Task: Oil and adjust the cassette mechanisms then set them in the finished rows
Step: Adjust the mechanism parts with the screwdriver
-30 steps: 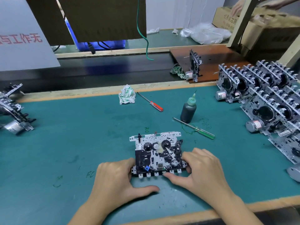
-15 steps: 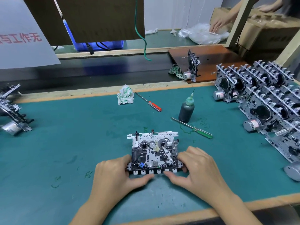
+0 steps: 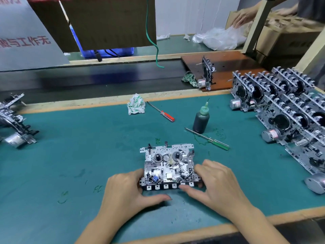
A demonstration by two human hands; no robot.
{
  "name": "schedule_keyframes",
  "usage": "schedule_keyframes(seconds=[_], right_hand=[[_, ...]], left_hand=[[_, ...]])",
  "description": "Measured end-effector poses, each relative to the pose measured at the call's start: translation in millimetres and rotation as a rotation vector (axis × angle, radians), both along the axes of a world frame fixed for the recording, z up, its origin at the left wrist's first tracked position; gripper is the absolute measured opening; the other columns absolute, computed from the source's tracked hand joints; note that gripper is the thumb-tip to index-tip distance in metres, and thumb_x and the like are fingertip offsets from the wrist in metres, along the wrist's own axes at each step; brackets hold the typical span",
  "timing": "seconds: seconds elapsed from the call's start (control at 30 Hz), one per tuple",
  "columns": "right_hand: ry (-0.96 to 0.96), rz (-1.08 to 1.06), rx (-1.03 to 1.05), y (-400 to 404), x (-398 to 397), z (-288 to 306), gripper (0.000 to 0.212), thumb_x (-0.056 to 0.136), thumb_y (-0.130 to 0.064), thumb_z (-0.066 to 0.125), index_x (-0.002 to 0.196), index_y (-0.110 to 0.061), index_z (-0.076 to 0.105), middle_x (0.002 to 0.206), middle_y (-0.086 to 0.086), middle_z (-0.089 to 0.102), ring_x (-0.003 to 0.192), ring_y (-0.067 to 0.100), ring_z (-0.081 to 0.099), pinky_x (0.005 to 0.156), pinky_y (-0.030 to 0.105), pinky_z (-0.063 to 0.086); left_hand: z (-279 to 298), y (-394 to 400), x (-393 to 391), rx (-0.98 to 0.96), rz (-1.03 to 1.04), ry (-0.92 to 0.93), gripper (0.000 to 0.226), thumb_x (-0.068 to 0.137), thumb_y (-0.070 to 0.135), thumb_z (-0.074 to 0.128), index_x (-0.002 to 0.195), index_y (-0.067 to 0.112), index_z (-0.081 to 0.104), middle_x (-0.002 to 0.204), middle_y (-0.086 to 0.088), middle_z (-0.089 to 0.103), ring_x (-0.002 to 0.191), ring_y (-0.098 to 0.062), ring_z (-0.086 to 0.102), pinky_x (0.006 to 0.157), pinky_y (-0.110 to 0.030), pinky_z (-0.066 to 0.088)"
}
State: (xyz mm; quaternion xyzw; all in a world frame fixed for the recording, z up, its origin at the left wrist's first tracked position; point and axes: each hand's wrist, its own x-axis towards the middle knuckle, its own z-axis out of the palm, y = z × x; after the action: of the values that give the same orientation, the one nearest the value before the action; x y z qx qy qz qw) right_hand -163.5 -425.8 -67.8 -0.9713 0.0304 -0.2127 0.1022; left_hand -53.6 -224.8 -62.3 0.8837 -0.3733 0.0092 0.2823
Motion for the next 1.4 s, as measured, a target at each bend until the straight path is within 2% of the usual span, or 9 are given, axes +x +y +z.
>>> schedule_keyframes(seconds=[0.1,0.27,0.5,0.67,0.83,0.93,1.03,1.17,1.4], right_hand=[[0.03,0.009,0.111,-0.5,-0.1,9.8,0.053,0.078,-0.063,0.049,0.055,-0.017,0.041,0.051,-0.004,0.04,0.047,0.016,0.04,0.048,0.028,0.031],[0.06,-0.05,0.594,5.4,5.8,26.5,0.059,0.082,-0.067,0.032,0.047,-0.02,0.044,0.044,0.007,0.048,0.043,0.017,0.043,0.056,0.037,0.044],[0.159,-0.184,0.654,13.1,26.8,36.5,0.07,0.079,-0.07,0.031,0.046,-0.014,0.056,0.034,0.004,0.047,0.038,0.012,0.048,0.061,0.029,0.046],[0.176,-0.192,0.654,11.1,27.0,37.4,0.073,0.073,-0.076,0.026,0.052,-0.015,0.057,0.036,0.002,0.048,0.038,0.012,0.046,0.056,0.028,0.042],[0.087,-0.253,0.348,6.2,26.8,38.3,0.074,0.073,-0.078,0.014,0.058,-0.013,0.046,0.056,0.003,0.05,0.058,0.018,0.046,0.059,0.023,0.037],[0.08,-0.078,0.56,-4.9,26.3,37.2,0.038,0.073,-0.07,0.039,0.079,-0.036,0.054,0.074,-0.016,0.058,0.08,0.002,0.054,0.071,0.019,0.041],[0.202,0.169,0.812,-5.6,29.8,29.9,0.039,0.069,-0.048,0.069,0.104,-0.037,0.056,0.102,-0.018,0.06,0.107,0.005,0.054,0.093,0.02,0.039],[0.164,0.248,0.945,-3.1,37.7,22.8,0.029,0.067,-0.024,0.078,0.09,-0.035,0.065,0.095,-0.01,0.062,0.093,0.012,0.06,0.089,0.028,0.045],[0.121,0.237,1.05,1.0,37.9,16.0,0.032,0.061,-0.022,0.08,0.085,-0.039,0.068,0.088,-0.009,0.066,0.081,0.007,0.061,0.079,0.019,0.045]], left_hand=[[0.7,1.9,1.2,-0.133,0.036,0.228,0.054,0.049,0.077,0.057,0.047,0.024,0.045,0.036,0.007,0.031,0.037,-0.012,0.031,0.046,-0.025,0.03],[16.0,-5.9,-4.2,-0.594,0.199,0.588,0.057,0.065,0.067,0.055,0.039,0.016,0.052,0.033,-0.002,0.042,0.03,-0.014,0.04,0.038,-0.018,0.032],[23.7,-6.9,1.0,-0.533,0.324,0.753,0.067,0.065,0.069,0.048,0.027,0.015,0.038,0.031,-0.013,0.041,0.034,-0.019,0.045,0.043,-0.015,0.039],[20.8,-2.3,-0.7,-0.454,0.32,0.683,0.079,0.076,0.074,0.048,0.027,0.013,0.037,0.032,-0.012,0.043,0.037,-0.019,0.047,0.046,-0.017,0.039],[21.7,5.0,8.1,-0.309,0.391,0.163,0.057,0.076,0.075,0.03,0.062,0.024,0.053,0.069,0.013,0.062,0.059,-0.005,0.05,0.055,-0.031,0.037],[28.9,4.2,14.6,-0.402,0.18,0.125,0.031,0.081,0.063,0.042,0.087,0.039,0.059,0.098,0.023,0.059,0.096,-0.002,0.055,0.079,-0.025,0.044],[35.2,-3.1,13.4,-0.36,-0.056,0.094,0.028,0.083,0.058,0.049,0.1,0.04,0.063,0.113,0.025,0.054,0.114,-0.002,0.049,0.093,-0.012,0.033],[36.1,-19.6,12.4,-0.305,-0.226,0.088,0.028,0.086,0.051,0.052,0.105,0.039,0.068,0.117,0.023,0.055,0.115,-0.002,0.048,0.096,-0.026,0.038],[28.4,-27.7,19.3,-0.385,-0.278,0.158,0.026,0.087,0.04,0.053,0.095,0.03,0.076,0.108,0.024,0.065,0.115,-0.002,0.049,0.098,-0.016,0.035]])
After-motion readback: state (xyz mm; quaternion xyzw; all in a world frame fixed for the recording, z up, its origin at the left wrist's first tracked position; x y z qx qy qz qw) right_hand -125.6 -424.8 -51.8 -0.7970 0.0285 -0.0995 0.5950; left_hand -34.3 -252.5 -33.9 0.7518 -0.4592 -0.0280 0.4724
